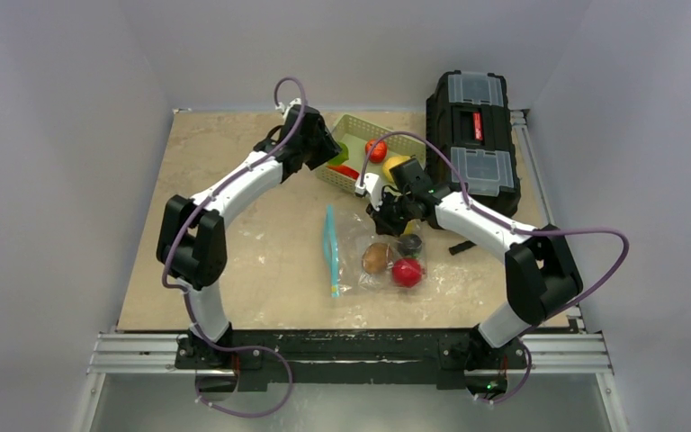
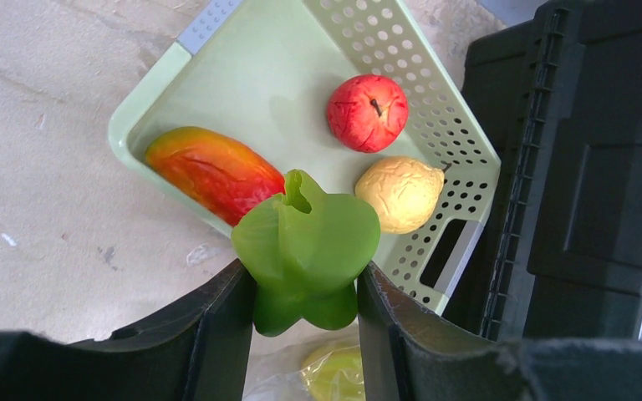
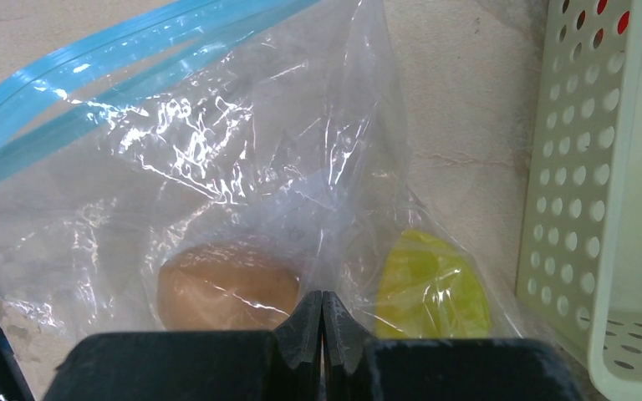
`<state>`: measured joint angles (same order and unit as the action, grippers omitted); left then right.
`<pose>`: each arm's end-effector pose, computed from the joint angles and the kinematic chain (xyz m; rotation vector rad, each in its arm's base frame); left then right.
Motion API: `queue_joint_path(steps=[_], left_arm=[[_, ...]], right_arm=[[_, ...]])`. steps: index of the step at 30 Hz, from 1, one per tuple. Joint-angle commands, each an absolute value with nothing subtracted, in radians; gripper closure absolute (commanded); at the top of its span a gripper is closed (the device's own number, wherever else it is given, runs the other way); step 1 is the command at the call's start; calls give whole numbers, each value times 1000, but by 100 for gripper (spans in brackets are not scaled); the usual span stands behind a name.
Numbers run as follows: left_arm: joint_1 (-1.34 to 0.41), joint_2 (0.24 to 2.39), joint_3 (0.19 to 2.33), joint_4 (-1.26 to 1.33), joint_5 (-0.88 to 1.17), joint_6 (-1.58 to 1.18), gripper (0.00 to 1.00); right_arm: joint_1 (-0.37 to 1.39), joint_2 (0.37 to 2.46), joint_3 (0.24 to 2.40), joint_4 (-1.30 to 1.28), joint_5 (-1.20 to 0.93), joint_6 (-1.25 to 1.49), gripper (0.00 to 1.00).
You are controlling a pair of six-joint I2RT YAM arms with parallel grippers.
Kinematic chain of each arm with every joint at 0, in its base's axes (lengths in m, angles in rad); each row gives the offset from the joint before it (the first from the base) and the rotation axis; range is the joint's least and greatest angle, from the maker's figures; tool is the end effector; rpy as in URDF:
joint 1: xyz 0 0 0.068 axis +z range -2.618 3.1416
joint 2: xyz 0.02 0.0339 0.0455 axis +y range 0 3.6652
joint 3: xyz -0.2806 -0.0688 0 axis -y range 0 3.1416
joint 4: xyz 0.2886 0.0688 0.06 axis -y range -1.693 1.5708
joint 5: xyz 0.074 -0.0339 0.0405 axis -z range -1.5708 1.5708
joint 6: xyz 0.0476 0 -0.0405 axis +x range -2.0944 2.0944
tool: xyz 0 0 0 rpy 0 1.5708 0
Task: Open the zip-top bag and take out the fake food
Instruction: Place the fake fruit in the bin.
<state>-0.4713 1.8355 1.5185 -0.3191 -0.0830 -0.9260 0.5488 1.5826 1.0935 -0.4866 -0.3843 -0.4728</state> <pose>0.4330 -0.2163 0.2792 -0.5630 2.2204 -0.6705 0.3085 0.2095 0.2136 -1.3607 2.1210 0.5183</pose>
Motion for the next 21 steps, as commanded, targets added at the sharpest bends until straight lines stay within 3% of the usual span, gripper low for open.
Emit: queue_joint_path(steps=[1,4,11,14,21], left_arm=[[-452,1883,1619,-344,-59,-945,88],[-447,1907,1635,-345,-46,-952,70],[-436,1913,1634,-329,-30,-951,44],[-436,1893,1609,-309,-28,-946,23],[-432,1763,1473,-173,-5,-868,17]], right_arm=[[547,1553,1094,-482,-397,-486,100],[548,1554,1092,-479,-396,-486,100],[547,1554,1092,-480,-394,-486,100],[548,1554,1092,-480,-393,-487,100],[548,1550,1091,-482,-398,-491,100]])
